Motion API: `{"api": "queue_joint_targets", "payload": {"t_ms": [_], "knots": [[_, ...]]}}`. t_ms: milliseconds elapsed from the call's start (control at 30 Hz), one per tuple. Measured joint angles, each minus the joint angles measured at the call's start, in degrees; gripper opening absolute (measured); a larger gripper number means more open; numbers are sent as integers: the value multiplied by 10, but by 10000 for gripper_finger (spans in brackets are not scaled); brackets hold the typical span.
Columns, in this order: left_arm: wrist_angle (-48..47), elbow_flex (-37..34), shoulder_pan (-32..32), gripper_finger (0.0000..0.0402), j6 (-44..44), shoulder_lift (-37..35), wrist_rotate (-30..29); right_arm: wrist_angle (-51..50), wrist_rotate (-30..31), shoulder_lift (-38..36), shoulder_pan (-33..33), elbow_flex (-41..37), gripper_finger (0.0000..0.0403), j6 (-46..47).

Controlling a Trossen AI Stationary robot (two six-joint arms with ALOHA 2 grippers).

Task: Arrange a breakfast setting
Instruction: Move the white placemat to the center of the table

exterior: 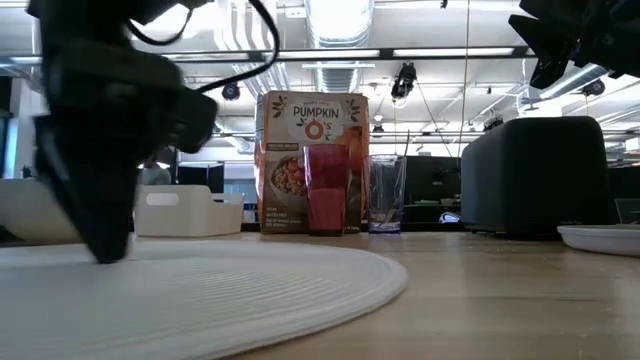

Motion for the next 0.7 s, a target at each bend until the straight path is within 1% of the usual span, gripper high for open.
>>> {"api": "queue_joint_targets", "payload": {"t_ms": [167,333,700], "knots": [[27,0,36,134,59,0,-25,0,0,0,0,0,118,0],[61,-1,66,134,114,1,-37,0,0,0,0,0,118,0],[120,-2,123,134,223,3,-50,0,0,0,0,0,118,0]]}}
